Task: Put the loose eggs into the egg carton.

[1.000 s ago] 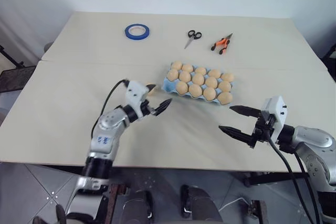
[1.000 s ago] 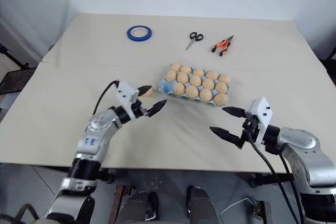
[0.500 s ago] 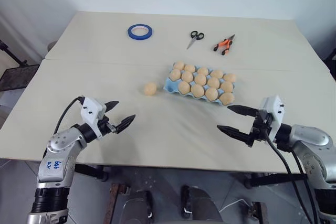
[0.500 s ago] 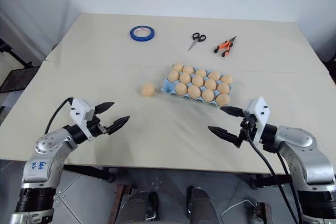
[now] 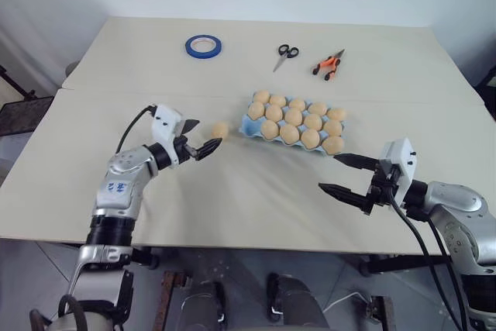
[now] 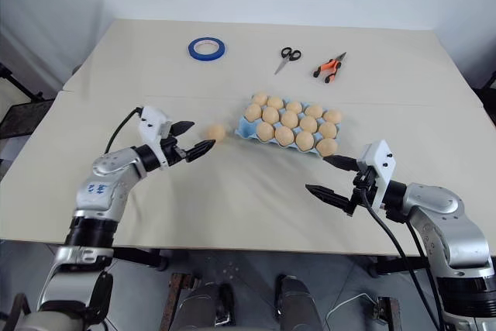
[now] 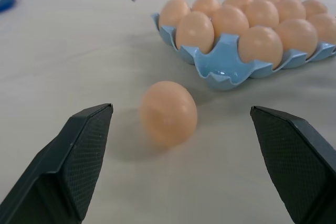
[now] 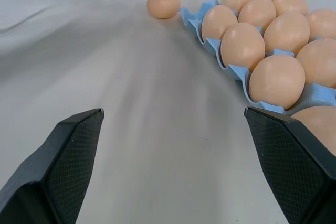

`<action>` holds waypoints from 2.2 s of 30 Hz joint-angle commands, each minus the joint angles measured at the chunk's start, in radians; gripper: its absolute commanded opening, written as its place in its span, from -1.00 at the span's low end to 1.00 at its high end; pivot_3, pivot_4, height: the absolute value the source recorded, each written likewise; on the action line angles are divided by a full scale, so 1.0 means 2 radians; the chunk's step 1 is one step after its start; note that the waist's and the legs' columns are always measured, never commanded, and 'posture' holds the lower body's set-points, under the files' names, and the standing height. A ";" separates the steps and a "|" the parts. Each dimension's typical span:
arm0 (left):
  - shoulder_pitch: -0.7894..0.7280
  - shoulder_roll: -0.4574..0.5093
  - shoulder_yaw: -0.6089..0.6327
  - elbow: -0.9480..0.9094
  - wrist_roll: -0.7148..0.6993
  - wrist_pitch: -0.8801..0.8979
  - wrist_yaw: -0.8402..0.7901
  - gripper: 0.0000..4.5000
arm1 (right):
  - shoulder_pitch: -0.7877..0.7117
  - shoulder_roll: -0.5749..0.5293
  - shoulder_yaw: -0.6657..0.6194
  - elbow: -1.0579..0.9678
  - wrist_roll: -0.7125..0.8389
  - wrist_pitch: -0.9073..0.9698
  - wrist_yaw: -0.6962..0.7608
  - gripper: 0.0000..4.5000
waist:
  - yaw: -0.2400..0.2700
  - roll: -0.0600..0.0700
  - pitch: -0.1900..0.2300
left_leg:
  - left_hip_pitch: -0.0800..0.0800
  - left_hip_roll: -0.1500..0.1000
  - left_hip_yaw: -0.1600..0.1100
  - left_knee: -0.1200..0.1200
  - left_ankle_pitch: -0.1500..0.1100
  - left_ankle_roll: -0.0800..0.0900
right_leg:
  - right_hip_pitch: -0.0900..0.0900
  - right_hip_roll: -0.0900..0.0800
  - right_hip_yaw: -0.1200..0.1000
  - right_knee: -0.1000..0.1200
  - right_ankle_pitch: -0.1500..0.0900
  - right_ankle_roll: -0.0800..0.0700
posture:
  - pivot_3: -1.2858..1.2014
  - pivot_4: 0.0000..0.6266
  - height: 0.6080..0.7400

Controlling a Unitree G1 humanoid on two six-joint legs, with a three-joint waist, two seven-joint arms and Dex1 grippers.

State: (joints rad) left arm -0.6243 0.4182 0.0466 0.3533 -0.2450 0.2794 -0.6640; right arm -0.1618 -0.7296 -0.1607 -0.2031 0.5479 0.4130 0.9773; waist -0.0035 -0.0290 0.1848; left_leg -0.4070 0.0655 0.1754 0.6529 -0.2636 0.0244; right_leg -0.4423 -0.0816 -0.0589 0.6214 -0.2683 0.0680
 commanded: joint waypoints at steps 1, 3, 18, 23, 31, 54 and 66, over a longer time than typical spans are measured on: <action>-0.043 -0.009 -0.009 0.068 0.023 -0.035 0.002 0.99 | 0.004 0.001 -0.008 -0.018 0.001 -0.008 -0.003 1.00 | 0.001 0.000 0.000 | 0.000 0.000 0.000 0.000 0.000 0.000 | 0.000 0.000 0.000 0.000 0.000 0.000 | 0.03 -0.52 1.00; -0.079 -0.017 -0.021 0.142 0.045 -0.055 0.010 0.99 | 0.007 0.003 -0.010 -0.021 0.001 -0.008 -0.007 1.00 | 0.001 0.000 0.000 | 0.000 0.000 0.000 0.000 0.000 0.000 | 0.000 0.000 0.000 0.000 0.000 0.000 | 0.03 -0.52 1.00; -0.166 -0.049 -0.017 0.338 0.075 -0.173 -0.002 0.02 | 0.021 0.005 -0.017 -0.035 0.003 -0.006 -0.031 1.00 | 0.001 0.000 0.000 | -0.001 0.000 0.000 0.000 0.000 0.000 | 0.000 0.001 -0.001 0.000 0.000 0.000 | 0.03 -0.52 1.00; -0.185 -0.046 0.001 0.304 0.053 -0.165 -0.024 -0.26 | 0.023 0.004 -0.021 -0.037 0.005 -0.006 -0.036 1.00 | 0.001 0.000 0.000 | -0.001 0.000 0.000 0.000 0.000 0.000 | 0.000 0.001 -0.001 0.000 0.000 0.000 | 0.03 -0.52 1.00; -0.233 -0.077 -0.003 0.303 0.051 -0.149 -0.062 -0.26 | 0.025 0.006 -0.020 -0.038 0.004 -0.008 -0.042 1.00 | 0.002 0.000 0.000 | -0.001 0.000 0.000 0.002 0.000 0.001 | 0.000 0.001 -0.001 0.000 0.000 0.000 | 0.03 -0.52 1.00; -0.224 -0.035 0.016 0.266 0.045 -0.154 -0.113 0.99 | 0.035 -0.001 -0.028 -0.048 0.010 -0.008 -0.039 1.00 | -0.002 -0.001 0.000 | -0.002 0.000 0.000 0.003 -0.001 0.001 | -0.001 0.002 -0.001 0.001 0.000 0.000 | 0.03 -0.52 1.00; -0.062 0.101 0.037 0.062 -0.031 -0.036 -0.253 0.99 | -0.008 -0.045 -0.042 0.040 -0.005 -0.034 0.026 1.00 | -0.011 0.000 0.000 | -0.001 0.001 -0.001 0.004 0.000 0.001 | 0.000 0.001 -0.001 0.003 0.000 0.000 | 0.03 -0.52 1.00</action>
State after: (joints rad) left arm -0.7560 0.6043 0.0899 0.5549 -0.2614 0.1963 -1.1506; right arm -0.1637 -0.8009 -0.2096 -0.1350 0.5453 0.3693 1.0161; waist -0.0247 -0.0299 0.1854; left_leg -0.4094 0.0665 0.1743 0.6618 -0.2642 0.0257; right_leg -0.4429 -0.0814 -0.0606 0.6275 -0.2683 0.0681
